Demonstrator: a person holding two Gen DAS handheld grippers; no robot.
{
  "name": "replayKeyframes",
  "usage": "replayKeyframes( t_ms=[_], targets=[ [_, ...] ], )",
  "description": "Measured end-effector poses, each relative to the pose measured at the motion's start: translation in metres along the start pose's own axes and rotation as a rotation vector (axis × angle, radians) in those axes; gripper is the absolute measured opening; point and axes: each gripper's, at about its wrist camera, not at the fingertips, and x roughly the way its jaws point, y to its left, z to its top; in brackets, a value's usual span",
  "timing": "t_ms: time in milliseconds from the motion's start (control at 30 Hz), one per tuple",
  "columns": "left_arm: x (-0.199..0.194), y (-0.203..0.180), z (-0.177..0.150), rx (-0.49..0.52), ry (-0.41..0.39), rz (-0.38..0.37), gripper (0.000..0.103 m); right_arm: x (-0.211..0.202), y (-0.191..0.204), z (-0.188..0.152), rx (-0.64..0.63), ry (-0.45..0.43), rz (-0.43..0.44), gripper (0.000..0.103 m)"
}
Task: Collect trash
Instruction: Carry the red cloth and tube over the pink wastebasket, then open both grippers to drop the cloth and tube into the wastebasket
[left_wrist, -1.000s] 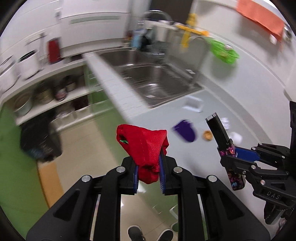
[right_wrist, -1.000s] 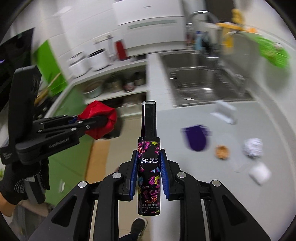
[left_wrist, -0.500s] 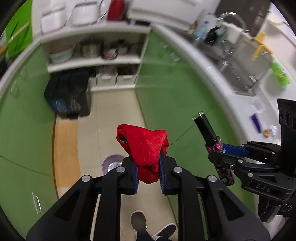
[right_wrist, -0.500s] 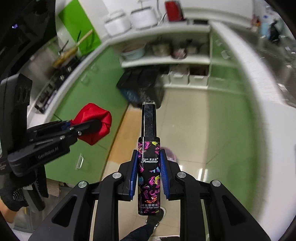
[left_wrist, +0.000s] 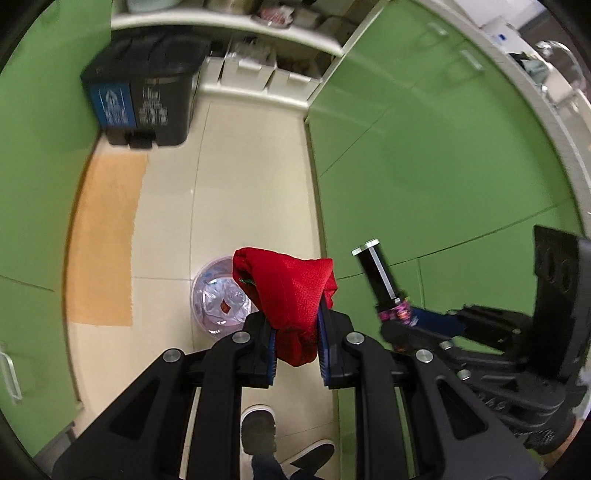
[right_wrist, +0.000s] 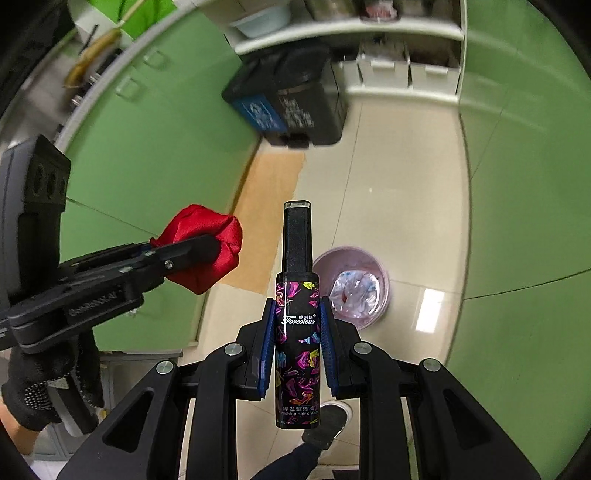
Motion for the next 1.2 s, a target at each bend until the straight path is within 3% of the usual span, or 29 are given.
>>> replayKeyframes(
  t_ms=[233, 567, 600, 633, 667, 700, 733, 867, 1067, 1200],
  targets=[
    [0.044, 0.022, -0.001, -0.039, 0.029, -0.022, 0.017, 0.056, -0.018, -0.004, 0.034, 0.050, 0.032, 0.022],
    [0.057, 0.033, 0.011, -0.061, 0.016, -0.023, 0.021, 0.074, -0.028, -0.003, 0.051, 0.039, 0.042, 0.024],
    [0.057, 0.032, 0.011, -0.064, 0.012, -0.019, 0.031, 0.073, -0.028, -0.004, 0.052, 0.034, 0.040, 0.026],
    [0.058, 0.034, 0.013, -0.072, 0.006, -0.018, 0.056, 0.074, -0.029, -0.004, 0.053, 0.025, 0.035, 0.028],
    [0.057, 0.036, 0.013, -0.081, -0.005, -0.019, 0.071, 0.074, -0.030, -0.005, 0.059, 0.017, 0.037, 0.045],
    [0.056, 0.037, 0.013, -0.092, -0.020, -0.032, 0.090, 0.074, -0.031, -0.005, 0.064, 0.007, 0.039, 0.074],
    [0.056, 0.039, 0.014, -0.098, -0.024, -0.038, 0.096, 0.072, -0.032, -0.007, 0.067, -0.013, 0.041, 0.086],
    [0.057, 0.044, 0.013, -0.116, -0.027, -0.024, 0.100, 0.075, -0.040, -0.014, 0.086, -0.010, 0.023, 0.096],
    [0.047, 0.037, 0.008, -0.095, -0.030, -0.011, 0.100, 0.053, -0.041, -0.024, 0.097, -0.027, -0.019, 0.097],
    [0.019, 0.021, 0.006, -0.080, -0.041, 0.001, 0.100, 0.022, -0.033, -0.028, 0.091, -0.047, -0.034, 0.097]
  ],
)
